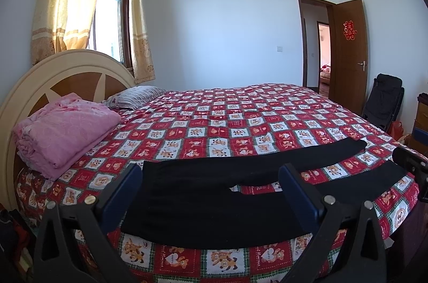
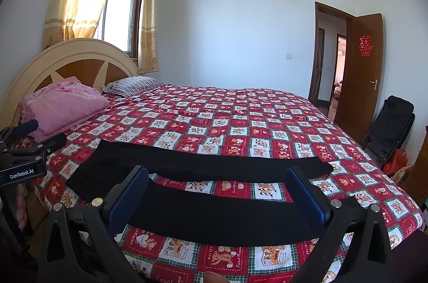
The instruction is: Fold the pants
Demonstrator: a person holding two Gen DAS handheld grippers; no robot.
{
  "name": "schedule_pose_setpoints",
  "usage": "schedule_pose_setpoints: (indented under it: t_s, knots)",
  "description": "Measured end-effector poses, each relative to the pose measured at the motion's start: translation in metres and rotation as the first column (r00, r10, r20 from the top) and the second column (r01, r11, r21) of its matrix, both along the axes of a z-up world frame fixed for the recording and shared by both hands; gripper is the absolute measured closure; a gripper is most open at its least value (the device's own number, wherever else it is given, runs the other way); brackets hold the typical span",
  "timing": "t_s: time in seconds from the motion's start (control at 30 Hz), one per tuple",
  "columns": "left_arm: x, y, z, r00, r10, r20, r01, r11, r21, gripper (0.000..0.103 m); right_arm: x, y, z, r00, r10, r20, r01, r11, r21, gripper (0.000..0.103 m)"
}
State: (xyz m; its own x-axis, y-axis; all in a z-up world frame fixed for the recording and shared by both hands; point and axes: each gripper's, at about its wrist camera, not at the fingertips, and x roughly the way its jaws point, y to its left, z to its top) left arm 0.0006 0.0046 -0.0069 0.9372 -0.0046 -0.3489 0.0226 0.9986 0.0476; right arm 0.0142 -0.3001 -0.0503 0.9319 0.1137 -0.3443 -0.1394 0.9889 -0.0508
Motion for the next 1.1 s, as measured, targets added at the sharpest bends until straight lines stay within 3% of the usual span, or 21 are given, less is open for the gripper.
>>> schedule_pose_setpoints:
  t_s: [1.1]
  knots:
    - [0.001, 0.0058, 0.0024, 1.0, 0.005, -0.003, -0.005, 1.0, -0.007, 0.0, 0.0019, 0.0039, -0.0058, 1.0, 0.007, -0.013, -0.007, 1.0, -0.007, 0.001]
